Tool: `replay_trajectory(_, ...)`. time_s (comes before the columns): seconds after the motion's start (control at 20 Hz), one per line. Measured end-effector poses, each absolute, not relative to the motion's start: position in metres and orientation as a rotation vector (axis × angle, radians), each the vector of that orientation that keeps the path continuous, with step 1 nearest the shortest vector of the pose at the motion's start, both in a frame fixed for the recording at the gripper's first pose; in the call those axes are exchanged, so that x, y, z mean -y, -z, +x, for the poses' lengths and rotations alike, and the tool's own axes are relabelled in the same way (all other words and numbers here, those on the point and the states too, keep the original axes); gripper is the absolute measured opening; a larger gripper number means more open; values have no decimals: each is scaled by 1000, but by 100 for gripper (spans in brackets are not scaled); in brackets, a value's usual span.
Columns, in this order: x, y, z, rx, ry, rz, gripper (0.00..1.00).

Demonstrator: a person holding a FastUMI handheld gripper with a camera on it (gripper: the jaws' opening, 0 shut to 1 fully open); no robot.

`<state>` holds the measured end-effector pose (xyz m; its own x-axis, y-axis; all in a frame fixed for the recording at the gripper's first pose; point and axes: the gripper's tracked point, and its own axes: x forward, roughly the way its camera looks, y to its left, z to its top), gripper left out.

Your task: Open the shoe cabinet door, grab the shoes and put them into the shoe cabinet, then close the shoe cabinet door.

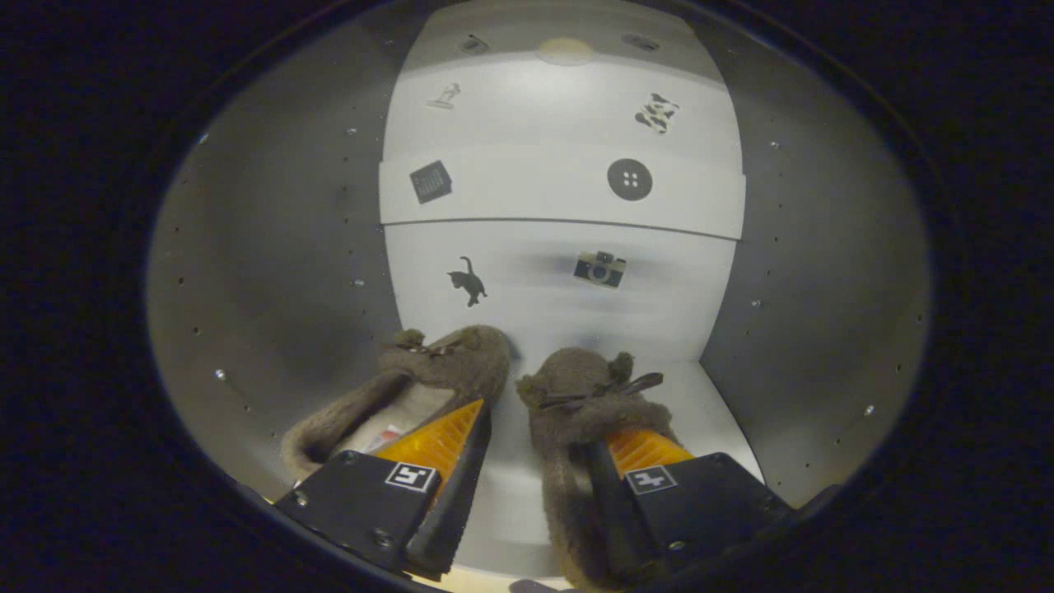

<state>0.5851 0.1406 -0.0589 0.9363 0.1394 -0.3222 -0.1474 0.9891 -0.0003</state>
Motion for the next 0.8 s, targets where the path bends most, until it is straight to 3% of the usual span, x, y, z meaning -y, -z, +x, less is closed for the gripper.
replay_trajectory(0.3,-127,31,531,-194,-93,-58,84)
replay_trajectory(0.45,-123,17,493,-151,-91,-62,85)
replay_trajectory(0.65,-124,8,429,-121,-108,-30,96)
replay_trajectory(0.8,-136,5,370,-94,-171,-15,97)
